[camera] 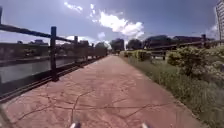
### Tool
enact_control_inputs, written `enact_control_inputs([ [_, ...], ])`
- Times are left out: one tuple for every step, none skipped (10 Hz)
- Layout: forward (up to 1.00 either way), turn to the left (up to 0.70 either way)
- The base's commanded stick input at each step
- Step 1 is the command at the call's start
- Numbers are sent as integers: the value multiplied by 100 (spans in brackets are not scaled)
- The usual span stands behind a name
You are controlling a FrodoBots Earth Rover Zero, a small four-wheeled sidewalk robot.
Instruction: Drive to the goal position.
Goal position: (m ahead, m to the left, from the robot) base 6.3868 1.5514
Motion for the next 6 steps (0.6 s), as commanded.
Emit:
enact_control_inputs([
  [85,0],
  [85,0],
  [85,0],
  [85,0],
  [85,0],
  [85,0],
])
